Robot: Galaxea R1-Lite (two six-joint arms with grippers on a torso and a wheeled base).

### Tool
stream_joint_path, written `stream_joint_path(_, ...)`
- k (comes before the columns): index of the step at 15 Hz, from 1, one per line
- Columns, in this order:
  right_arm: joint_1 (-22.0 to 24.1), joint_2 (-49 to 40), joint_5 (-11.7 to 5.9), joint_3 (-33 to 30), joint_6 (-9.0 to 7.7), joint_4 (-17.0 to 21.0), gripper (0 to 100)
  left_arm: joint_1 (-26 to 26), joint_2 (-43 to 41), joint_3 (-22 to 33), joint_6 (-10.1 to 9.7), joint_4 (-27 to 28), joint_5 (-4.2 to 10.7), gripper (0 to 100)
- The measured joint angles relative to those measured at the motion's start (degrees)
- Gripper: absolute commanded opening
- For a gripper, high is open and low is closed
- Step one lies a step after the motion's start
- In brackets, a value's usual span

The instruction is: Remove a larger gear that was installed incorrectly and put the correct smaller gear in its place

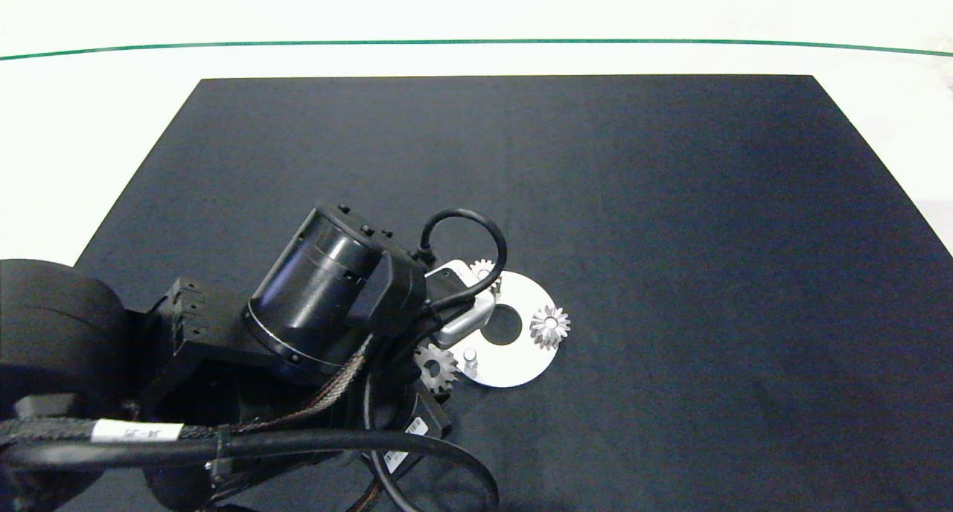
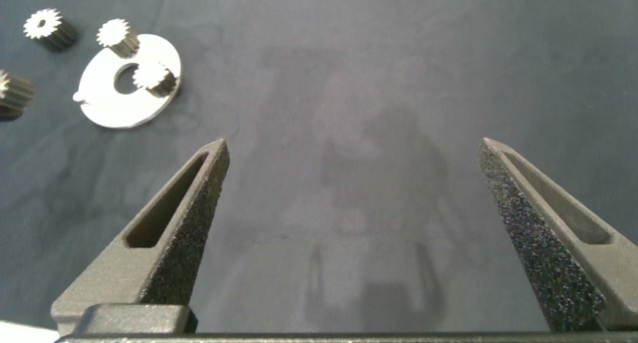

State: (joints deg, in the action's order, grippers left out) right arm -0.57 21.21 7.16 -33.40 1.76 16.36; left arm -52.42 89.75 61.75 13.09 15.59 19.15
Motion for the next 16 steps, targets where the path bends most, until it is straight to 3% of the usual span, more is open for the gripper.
stream_joint_path(3,0.57,-0.57,-0.02,0.00,0.00,-0.02,100,-0.99,2.47,1.93,-0.45,-0.16,0.20,13)
stream_joint_path(6,0.60,-1.04,0.00,0.02,0.00,0.00,100,-0.48,4.82,2.86,-0.50,-1.21,1.63,13)
stream_joint_path(9,0.57,-1.27,0.00,0.09,0.00,-0.02,100,-0.41,6.91,3.46,-0.43,-3.61,1.93,13)
stream_joint_path(16,0.30,-1.51,-0.02,0.00,0.00,-0.02,100,0.77,9.01,4.85,-0.30,-3.66,1.99,13)
